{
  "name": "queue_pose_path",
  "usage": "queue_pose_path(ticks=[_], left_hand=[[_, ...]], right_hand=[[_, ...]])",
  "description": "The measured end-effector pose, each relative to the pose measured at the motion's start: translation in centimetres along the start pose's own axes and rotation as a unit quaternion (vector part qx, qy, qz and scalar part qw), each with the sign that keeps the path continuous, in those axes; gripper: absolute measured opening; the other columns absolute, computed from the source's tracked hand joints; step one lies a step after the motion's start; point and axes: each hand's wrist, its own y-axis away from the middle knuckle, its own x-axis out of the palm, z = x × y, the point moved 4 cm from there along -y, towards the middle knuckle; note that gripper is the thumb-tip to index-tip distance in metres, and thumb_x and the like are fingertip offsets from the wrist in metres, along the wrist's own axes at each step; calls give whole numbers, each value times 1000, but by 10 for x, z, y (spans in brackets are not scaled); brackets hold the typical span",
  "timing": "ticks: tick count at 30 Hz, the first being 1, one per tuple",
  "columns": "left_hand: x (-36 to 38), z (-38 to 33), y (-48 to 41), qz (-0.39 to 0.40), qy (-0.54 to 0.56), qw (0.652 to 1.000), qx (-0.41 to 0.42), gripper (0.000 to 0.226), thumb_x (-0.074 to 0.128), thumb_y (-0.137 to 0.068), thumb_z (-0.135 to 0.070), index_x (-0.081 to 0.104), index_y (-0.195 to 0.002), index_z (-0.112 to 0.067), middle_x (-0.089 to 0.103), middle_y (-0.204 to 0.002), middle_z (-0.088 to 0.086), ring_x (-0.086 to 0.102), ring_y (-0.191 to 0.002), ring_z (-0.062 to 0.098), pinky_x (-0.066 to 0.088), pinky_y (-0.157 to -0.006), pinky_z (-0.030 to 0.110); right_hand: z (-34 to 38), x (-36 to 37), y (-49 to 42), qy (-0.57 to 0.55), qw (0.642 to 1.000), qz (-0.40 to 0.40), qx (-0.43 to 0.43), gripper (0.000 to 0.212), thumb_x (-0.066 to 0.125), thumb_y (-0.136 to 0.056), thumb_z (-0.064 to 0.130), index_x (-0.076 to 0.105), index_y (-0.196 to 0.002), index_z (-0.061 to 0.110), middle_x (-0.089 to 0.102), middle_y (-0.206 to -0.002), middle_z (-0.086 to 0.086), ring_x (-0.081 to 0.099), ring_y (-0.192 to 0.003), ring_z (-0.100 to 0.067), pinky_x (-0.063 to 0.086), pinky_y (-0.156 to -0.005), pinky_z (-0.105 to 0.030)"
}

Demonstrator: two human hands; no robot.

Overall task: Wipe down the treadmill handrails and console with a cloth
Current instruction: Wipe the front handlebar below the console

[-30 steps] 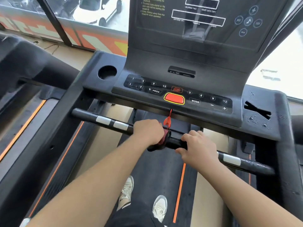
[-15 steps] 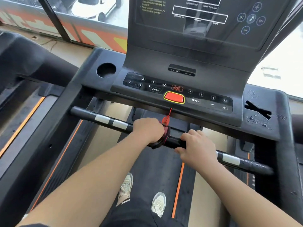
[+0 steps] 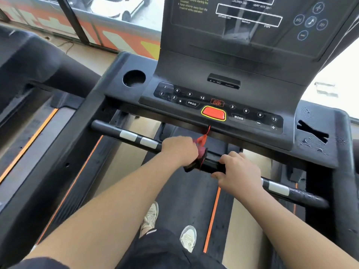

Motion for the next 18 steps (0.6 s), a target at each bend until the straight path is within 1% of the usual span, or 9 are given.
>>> queue_pose_path(ticks=[3,5,7,9,11,13,14,16,18], left_hand=[[7,-4,22,-92,-38,994,52,32,30,-105,-28,60,-108,-18,68,-108,5,66,-97,30,39,-81,42],[26,3,50,-193,56,976,84,33,33,-105,-31,62,-104,-15,70,-103,4,65,-101,27,40,-103,44],[39,16,74,-250,171,947,103,39,35,-104,-30,64,-120,-9,70,-122,7,60,-123,24,31,-120,45],[46,26,95,-256,231,933,103,44,36,-105,-32,61,-134,-9,65,-135,5,54,-133,20,33,-121,42],[59,33,121,-243,251,933,89,40,37,-106,-33,62,-131,-14,68,-127,-1,59,-121,17,47,-106,37],[82,46,143,-194,295,936,10,29,37,-108,-32,62,-118,-22,69,-104,-9,63,-100,17,48,-81,33],[93,57,149,-162,343,924,-57,26,35,-109,-33,60,-109,-24,67,-97,-9,64,-96,20,43,-76,34],[111,79,157,-138,468,847,-211,29,34,-109,-34,56,-95,-23,66,-93,-3,65,-99,32,40,-77,36],[100,84,158,-175,496,808,-267,32,34,-110,-32,59,-98,-17,66,-96,4,63,-103,34,37,-79,34]], right_hand=[[0,0,0,0,1000,-2,2,35,64,-86,55,63,-108,28,58,-107,8,52,-108,-18,37,-70,-30],[1,0,1,1,1000,-6,0,35,64,-86,55,63,-107,27,58,-105,8,53,-107,-19,37,-70,-30],[2,0,1,5,1000,-13,-2,35,64,-86,55,63,-105,26,57,-104,7,53,-107,-20,36,-69,-30],[1,0,1,4,1000,-17,-3,35,64,-86,56,63,-106,27,58,-105,7,53,-107,-20,36,-69,-30],[1,0,1,6,1000,-16,-2,35,64,-86,56,64,-107,27,59,-105,7,53,-108,-20,36,-69,-30],[1,-1,1,10,1000,-16,1,36,64,-86,55,64,-107,27,59,-104,7,54,-108,-20,35,-69,-30],[1,0,1,12,1000,-16,2,35,64,-85,55,64,-107,27,59,-104,7,54,-108,-20,36,-69,-30],[2,0,0,14,1000,-15,-1,34,64,-85,54,64,-106,27,58,-102,7,54,-107,-19,37,-68,-30],[1,-1,-1,12,1000,-12,-2,34,64,-86,54,64,-106,26,58,-101,7,53,-107,-19,37,-67,-30]])
